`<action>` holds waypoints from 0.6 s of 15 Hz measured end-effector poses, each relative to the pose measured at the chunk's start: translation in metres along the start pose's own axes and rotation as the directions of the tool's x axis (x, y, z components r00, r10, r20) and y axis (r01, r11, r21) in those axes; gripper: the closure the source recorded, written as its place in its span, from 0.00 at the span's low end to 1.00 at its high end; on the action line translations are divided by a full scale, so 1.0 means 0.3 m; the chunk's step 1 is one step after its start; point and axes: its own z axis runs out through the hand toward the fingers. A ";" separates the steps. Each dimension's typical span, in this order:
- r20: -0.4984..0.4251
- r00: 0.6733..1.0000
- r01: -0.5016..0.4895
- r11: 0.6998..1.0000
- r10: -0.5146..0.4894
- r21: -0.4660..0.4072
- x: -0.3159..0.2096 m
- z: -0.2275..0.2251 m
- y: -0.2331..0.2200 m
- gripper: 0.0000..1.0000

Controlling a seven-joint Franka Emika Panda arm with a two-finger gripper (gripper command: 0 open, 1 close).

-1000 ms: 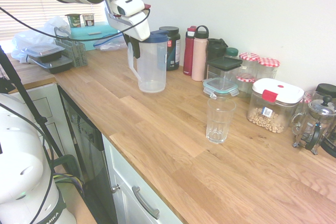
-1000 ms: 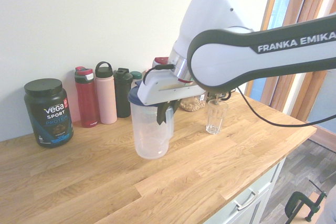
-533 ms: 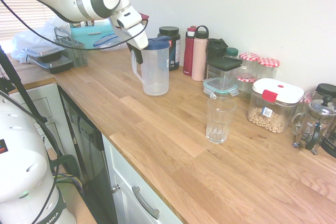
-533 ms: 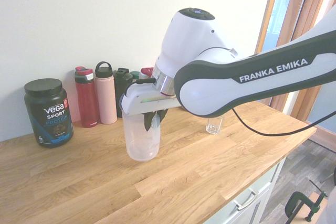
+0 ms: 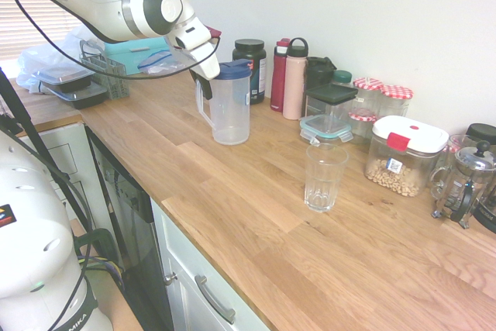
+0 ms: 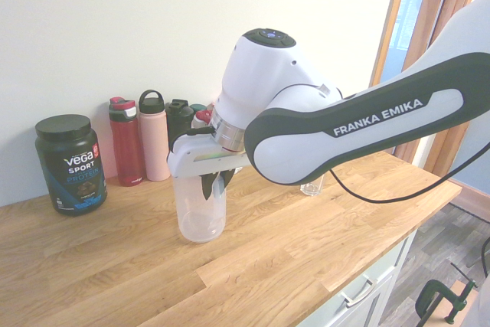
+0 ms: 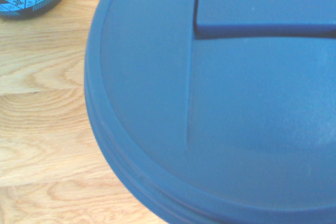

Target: Pour me some water

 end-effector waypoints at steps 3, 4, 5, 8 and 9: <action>-0.005 1.000 0.003 1.000 -0.003 0.008 0.000 -0.007 -0.005 0.00; -0.006 1.000 0.004 1.000 -0.004 0.008 0.001 -0.008 -0.004 0.00; -0.006 1.000 0.006 1.000 -0.006 0.007 0.000 -0.009 -0.004 0.00; 0.027 0.997 0.071 0.995 -0.069 -0.067 -0.026 -0.012 0.025 0.00; 0.043 0.994 0.099 0.990 -0.096 -0.096 -0.027 -0.032 0.042 0.00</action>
